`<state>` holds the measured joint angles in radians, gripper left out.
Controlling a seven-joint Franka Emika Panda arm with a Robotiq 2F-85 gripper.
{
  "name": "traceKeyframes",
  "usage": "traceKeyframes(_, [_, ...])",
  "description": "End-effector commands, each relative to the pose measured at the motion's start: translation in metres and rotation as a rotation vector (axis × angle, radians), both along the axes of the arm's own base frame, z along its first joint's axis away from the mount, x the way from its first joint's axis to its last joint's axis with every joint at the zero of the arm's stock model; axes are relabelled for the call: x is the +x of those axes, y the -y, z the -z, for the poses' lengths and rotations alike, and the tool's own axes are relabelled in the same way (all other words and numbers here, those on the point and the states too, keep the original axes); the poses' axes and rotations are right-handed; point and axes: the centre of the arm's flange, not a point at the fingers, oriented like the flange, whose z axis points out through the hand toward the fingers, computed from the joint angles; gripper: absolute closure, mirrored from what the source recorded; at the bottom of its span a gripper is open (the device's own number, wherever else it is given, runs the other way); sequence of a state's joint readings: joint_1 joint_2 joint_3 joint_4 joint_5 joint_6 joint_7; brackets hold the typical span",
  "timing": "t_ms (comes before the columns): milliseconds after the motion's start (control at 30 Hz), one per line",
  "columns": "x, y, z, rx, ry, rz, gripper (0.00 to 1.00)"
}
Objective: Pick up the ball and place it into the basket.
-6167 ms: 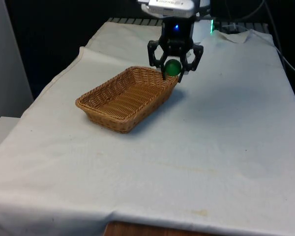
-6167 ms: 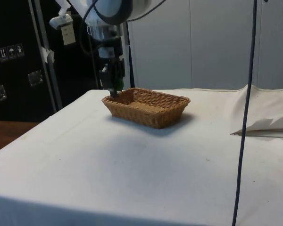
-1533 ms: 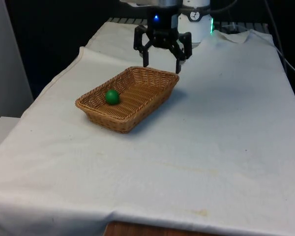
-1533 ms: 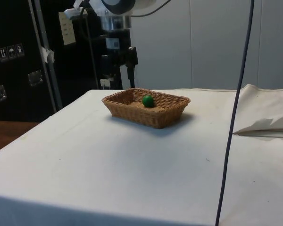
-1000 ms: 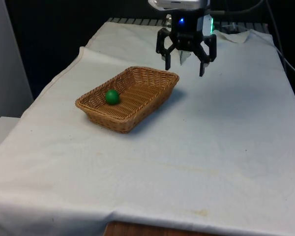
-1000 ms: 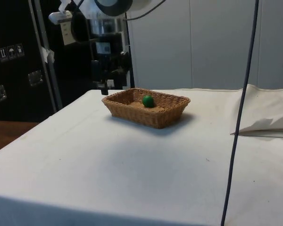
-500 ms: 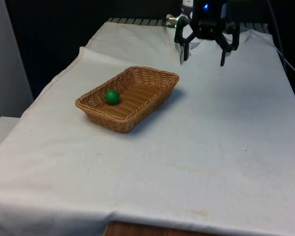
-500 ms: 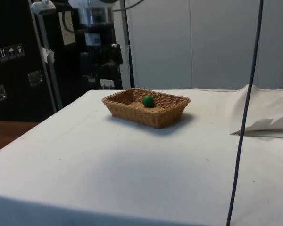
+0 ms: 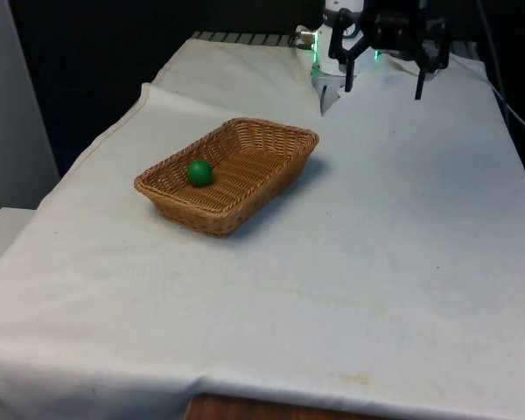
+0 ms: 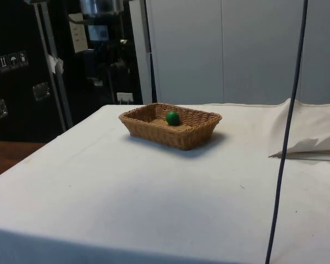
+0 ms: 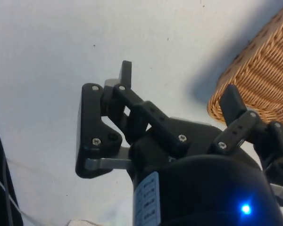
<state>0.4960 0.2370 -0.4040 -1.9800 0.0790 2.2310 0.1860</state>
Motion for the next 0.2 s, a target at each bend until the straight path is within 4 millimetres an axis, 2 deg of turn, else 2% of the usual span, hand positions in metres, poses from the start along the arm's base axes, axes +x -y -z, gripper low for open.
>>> traceKeyframes(0, [-0.0003,-0.002,-0.0029,0.0,-0.007,-0.015,0.0])
traceKeyframes(167, [0.0017,-0.0031,-0.0044,0.0,-0.002,-0.043,0.0])
